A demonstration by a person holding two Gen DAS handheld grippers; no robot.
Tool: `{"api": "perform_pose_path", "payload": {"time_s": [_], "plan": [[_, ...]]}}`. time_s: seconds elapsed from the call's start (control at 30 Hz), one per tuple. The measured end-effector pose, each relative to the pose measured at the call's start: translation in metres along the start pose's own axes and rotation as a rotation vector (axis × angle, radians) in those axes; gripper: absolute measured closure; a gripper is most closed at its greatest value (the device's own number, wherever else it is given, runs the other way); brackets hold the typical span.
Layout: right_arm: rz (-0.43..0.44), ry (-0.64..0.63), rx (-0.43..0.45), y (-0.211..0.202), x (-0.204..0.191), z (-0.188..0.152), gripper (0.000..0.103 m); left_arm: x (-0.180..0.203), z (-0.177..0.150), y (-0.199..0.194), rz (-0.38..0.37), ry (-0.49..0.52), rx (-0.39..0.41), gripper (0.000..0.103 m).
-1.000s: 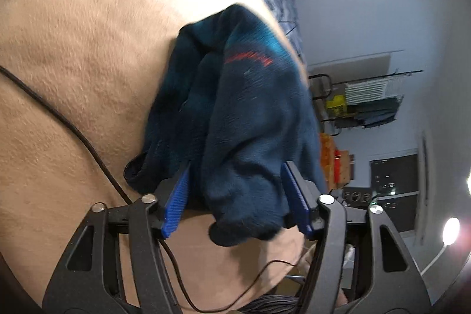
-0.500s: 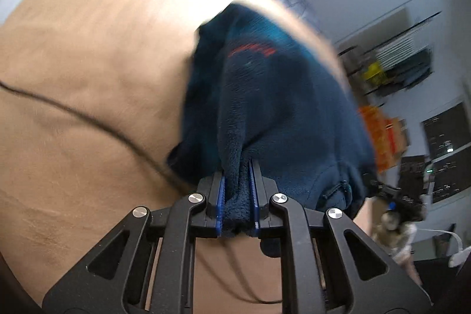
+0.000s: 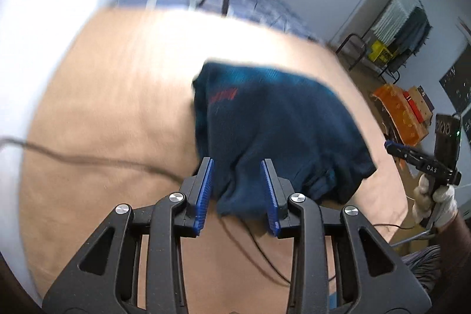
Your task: Fold large clothes
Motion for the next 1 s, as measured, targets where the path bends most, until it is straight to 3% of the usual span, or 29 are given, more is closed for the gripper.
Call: {"api": "perform_pose_path", "payload": {"time_s": [0.1, 0.17, 0.33, 0.53, 0.67, 0.8, 0.9, 1.0], "plan": [[-0.028, -0.102, 0.092, -0.012, -0.016, 0.029, 0.065, 0.016, 0.027, -0.003, 0.036, 0.052, 0.067, 0.071], [-0.007, -0.103, 0.132, -0.007, -0.027, 0.052, 0.065, 0.024, 0.048, 0.007, 0.045, 0.068, 0.085, 0.071], [0.014, -0.11, 0.072, 0.035, -0.037, 0.094, 0.073, 0.03, 0.085, 0.053, -0.012, 0.009, 0.035, 0.071], [0.027, -0.114, -0.008, 0.102, -0.038, 0.121, 0.079, 0.03, 0.102, 0.11, 0.039, 0.057, -0.022, 0.071], [-0.003, -0.144, -0.069, 0.14, -0.031, 0.12, 0.08, 0.006, 0.094, 0.143, 0.062, 0.042, -0.063, 0.071], [-0.012, -0.168, -0.14, 0.167, -0.017, 0.102, 0.087, -0.016, 0.07, 0.178, -0.001, -0.025, -0.126, 0.071], [-0.01, -0.174, -0.157, 0.181, -0.009, 0.088, 0.088, -0.023, 0.059, 0.189, -0.03, -0.031, -0.083, 0.072], [-0.024, -0.186, -0.147, 0.185, -0.009, 0.087, 0.088, -0.022, 0.064, 0.183, -0.025, -0.009, -0.091, 0.072]]}}
Point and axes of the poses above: each gripper's, at about its wrist camera, not at the fingertips, and y roughly the way its jaws point, x to its right, z to its top, the point moved 6 cm from there along y, roughly the way its jaws point, and after that the axes turned 3 degrees about y, right-handed, at the moved point
